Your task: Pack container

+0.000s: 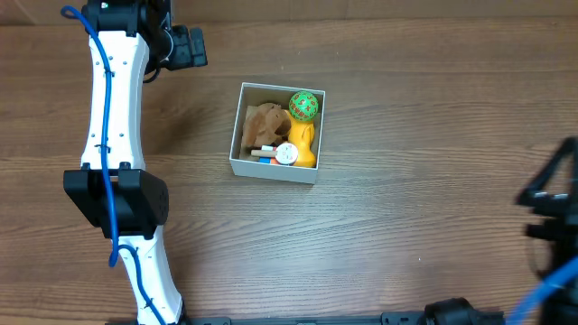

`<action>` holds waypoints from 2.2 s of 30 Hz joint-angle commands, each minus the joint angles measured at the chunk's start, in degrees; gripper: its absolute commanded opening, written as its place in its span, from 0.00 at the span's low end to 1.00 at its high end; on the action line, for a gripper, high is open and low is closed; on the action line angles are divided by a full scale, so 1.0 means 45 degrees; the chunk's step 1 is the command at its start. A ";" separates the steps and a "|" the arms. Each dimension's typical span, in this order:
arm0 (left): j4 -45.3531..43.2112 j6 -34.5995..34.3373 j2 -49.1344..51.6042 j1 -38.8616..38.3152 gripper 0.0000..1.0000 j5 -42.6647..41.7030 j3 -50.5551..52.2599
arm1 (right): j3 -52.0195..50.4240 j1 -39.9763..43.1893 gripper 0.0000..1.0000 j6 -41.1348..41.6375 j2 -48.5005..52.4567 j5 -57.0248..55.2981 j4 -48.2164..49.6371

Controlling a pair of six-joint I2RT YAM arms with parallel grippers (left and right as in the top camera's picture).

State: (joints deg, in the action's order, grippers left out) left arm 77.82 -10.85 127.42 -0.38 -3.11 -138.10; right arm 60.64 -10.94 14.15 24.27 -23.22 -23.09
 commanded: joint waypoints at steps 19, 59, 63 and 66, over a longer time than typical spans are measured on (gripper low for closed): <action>-0.0024 -0.0214 -0.0126 -0.0087 1.00 0.0034 -0.0151 | -1.2050 0.1666 1.00 -0.0107 -0.5353 0.2608 0.5319; -0.0024 -0.0214 -0.0126 -0.0087 1.00 0.0034 -0.0151 | -1.3376 0.2458 1.00 -0.1248 -0.5353 0.4294 0.4158; -0.0024 -0.0214 -0.0126 -0.0087 1.00 0.0029 -0.0151 | -1.3376 0.2458 1.00 -0.1248 -0.5353 0.4294 0.4158; -0.0024 -0.0214 -0.0126 -0.0087 1.00 0.0034 -0.0151 | -1.3376 0.2458 1.00 -0.1248 -0.5353 0.4294 0.4158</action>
State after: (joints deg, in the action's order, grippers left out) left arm 77.80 -10.85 127.42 -0.38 -3.14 -138.10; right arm 1.04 -0.08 8.93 0.84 -4.38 -4.64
